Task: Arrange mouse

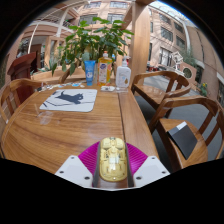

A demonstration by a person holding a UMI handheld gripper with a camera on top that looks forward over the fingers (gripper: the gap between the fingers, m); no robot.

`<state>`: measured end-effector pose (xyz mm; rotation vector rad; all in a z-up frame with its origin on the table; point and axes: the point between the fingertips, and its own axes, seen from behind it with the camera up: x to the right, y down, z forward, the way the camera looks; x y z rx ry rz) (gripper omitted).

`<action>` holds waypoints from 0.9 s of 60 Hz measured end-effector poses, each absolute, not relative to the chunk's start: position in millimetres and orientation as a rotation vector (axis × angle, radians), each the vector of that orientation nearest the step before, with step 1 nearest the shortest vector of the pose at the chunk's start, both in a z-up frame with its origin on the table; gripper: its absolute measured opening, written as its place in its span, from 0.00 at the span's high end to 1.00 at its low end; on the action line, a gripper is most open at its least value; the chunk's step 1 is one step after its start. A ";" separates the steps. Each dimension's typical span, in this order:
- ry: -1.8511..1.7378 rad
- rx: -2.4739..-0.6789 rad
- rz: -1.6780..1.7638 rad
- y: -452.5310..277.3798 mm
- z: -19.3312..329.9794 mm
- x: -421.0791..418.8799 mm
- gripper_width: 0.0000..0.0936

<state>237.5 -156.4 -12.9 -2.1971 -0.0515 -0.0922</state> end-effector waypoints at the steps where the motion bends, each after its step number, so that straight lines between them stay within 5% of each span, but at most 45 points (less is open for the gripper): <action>1: -0.052 -2.195 -0.092 -156.1 -12.4 237.3 0.58; 19: 0.026 -2.163 -0.120 -157.0 0.9 242.7 0.63; 42: 0.068 -1.767 -0.094 -29.5 225.0 211.4 0.63; 54: -0.022 -1.859 -0.044 69.7 180.8 135.1 0.63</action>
